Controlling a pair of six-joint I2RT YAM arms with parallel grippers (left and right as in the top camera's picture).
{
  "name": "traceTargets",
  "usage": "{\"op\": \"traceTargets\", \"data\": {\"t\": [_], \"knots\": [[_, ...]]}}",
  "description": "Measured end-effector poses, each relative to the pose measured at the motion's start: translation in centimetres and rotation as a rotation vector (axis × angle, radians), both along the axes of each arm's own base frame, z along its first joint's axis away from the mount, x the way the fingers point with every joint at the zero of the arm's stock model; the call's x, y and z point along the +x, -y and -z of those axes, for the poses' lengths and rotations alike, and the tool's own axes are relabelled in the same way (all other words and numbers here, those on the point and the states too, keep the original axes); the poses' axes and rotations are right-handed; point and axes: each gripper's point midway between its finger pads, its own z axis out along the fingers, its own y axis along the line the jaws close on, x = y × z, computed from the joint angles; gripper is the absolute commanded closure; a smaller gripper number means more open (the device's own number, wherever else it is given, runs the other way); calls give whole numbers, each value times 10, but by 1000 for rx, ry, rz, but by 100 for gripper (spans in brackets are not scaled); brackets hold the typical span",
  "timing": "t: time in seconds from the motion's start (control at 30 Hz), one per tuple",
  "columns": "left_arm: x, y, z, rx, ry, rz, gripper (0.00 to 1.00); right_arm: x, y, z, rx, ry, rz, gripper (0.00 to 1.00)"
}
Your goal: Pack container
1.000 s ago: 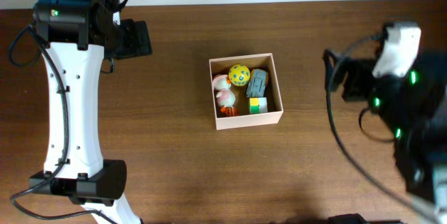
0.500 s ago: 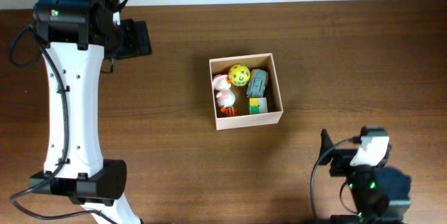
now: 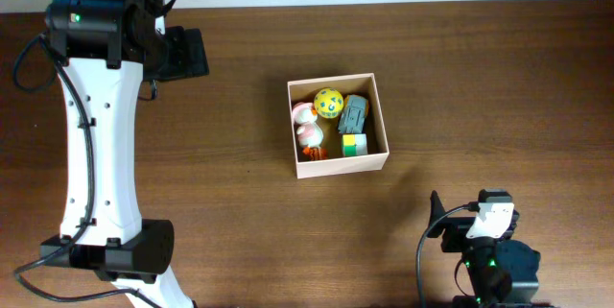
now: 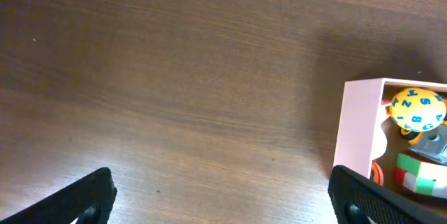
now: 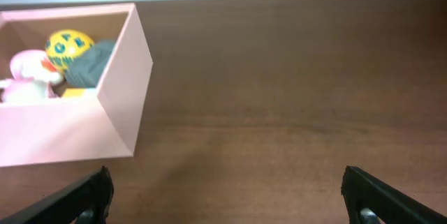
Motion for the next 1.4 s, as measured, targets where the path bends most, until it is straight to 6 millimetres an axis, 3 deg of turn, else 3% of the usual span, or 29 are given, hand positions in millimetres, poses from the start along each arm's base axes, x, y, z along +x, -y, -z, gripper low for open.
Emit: {"op": "traceTargets", "data": {"t": [0.27, 1.4], "knots": [[0, 0, 0, 0, 0, 0, 1, 0, 0, 19, 1, -40, 0, 1], [1, -1, -1, 6, 5, -3, 1, 1, 0, 18, 1, -37, 0, 1]]}}
